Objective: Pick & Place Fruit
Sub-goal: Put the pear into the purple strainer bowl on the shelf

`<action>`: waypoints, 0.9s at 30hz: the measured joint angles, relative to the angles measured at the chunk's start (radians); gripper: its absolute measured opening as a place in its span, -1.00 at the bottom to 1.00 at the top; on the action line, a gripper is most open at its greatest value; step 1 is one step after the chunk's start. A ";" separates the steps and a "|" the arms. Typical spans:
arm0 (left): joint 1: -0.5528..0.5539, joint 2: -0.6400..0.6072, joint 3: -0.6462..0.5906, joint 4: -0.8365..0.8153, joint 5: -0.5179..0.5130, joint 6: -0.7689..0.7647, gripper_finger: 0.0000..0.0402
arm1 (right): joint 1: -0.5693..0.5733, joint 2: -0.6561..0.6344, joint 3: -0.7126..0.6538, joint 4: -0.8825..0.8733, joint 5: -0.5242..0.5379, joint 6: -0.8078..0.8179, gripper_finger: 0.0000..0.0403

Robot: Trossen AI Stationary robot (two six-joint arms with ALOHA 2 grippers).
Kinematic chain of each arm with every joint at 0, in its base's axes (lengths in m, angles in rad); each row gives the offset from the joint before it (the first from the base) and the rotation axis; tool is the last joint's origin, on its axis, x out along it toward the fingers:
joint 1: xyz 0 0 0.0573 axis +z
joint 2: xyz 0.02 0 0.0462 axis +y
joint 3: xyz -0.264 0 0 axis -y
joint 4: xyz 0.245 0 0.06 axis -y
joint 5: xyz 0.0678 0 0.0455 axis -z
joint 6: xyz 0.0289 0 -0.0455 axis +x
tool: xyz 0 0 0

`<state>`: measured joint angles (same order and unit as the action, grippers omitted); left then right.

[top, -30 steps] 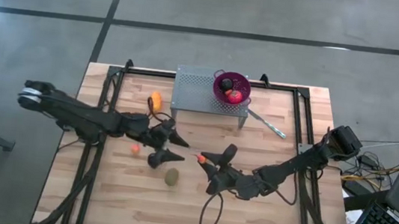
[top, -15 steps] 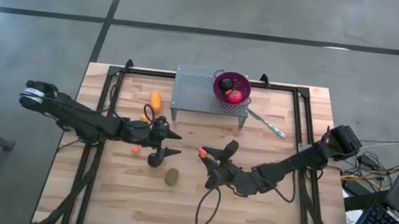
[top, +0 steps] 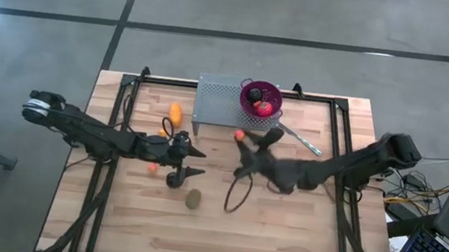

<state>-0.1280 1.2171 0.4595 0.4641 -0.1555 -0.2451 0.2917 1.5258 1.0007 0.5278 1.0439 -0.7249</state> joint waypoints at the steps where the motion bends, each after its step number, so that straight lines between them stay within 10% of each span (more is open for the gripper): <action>1: 0.000 0.000 0.000 0.000 0.000 0.000 0.39 | -0.014 -0.023 0.004 0.000 0.000 -0.012 -0.31; 10: 0.001 0.000 0.000 0.018 0.000 -0.001 0.39 | -0.177 -0.204 0.107 -0.297 -0.041 0.079 -0.23; 19: 0.001 0.000 0.000 0.034 0.001 -0.001 0.39 | -0.381 -0.228 0.379 -0.946 -0.336 0.459 -0.30; 27: 0.001 0.000 0.000 0.042 0.001 -0.001 0.39 | -0.512 -0.144 0.548 -1.163 -0.536 0.573 -0.21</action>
<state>-0.1272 1.2171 0.4595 0.5056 -0.1547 -0.2462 -0.2207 1.3817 1.5485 -0.6352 0.5081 -0.1520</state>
